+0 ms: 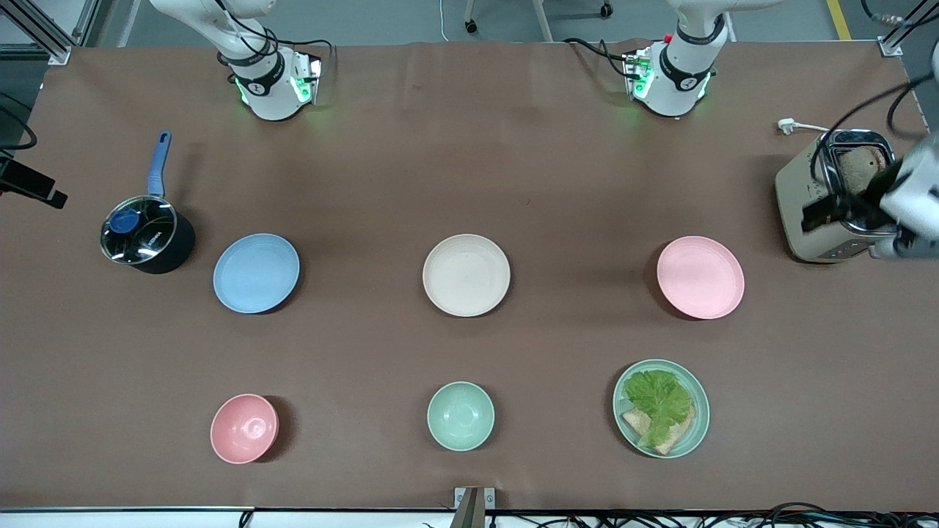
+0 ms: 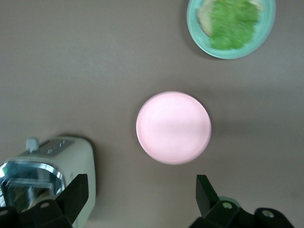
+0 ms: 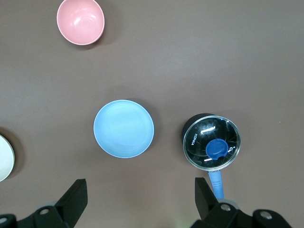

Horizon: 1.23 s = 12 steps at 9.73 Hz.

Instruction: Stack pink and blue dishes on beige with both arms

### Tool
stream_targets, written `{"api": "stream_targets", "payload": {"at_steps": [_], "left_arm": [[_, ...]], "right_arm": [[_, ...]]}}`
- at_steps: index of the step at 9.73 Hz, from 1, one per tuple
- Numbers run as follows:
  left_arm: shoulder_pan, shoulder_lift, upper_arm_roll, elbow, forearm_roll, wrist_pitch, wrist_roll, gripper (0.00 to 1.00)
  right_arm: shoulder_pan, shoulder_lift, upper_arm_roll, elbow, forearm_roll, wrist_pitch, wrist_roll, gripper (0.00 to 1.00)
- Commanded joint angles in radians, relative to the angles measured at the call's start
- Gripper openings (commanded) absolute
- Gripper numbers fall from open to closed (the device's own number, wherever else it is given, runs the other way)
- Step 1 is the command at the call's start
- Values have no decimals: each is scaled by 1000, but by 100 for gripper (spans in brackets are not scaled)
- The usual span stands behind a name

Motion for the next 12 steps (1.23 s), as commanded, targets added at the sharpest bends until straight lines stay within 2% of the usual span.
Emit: {"api": "stream_targets", "payload": {"at_steps": [1, 3, 4, 5, 7, 8, 10, 11, 12], "left_arm": [[47, 44, -5, -200, 8, 256, 22, 100], [85, 156, -8, -246, 9, 397, 76, 100], [105, 199, -12, -272, 2, 462, 130, 100], [110, 236, -12, -279, -3, 477, 170, 96], [110, 282, -16, -286, -3, 478, 185, 83], [110, 309, -16, -286, -3, 479, 206, 74], [111, 352, -16, -280, -13, 482, 221, 62], [111, 371, -16, -277, -14, 490, 234, 61], [111, 392, -16, -273, -20, 494, 237, 58]], "right_arm": [[0, -20, 1, -22, 6, 0, -1, 100], [-3, 24, 1, -60, -2, 9, -122, 100], [-14, 38, -1, -162, 3, 139, -139, 100], [-7, 37, -1, -309, 3, 296, -142, 100], [-7, 47, -1, -617, 3, 669, -173, 100], [-7, 98, 1, -691, 3, 813, -180, 100], [-7, 236, 2, -748, 4, 1029, -184, 100], [-8, 288, 13, -776, 8, 1125, -182, 100], [-13, 316, 19, -784, 9, 1158, -182, 100]]}}
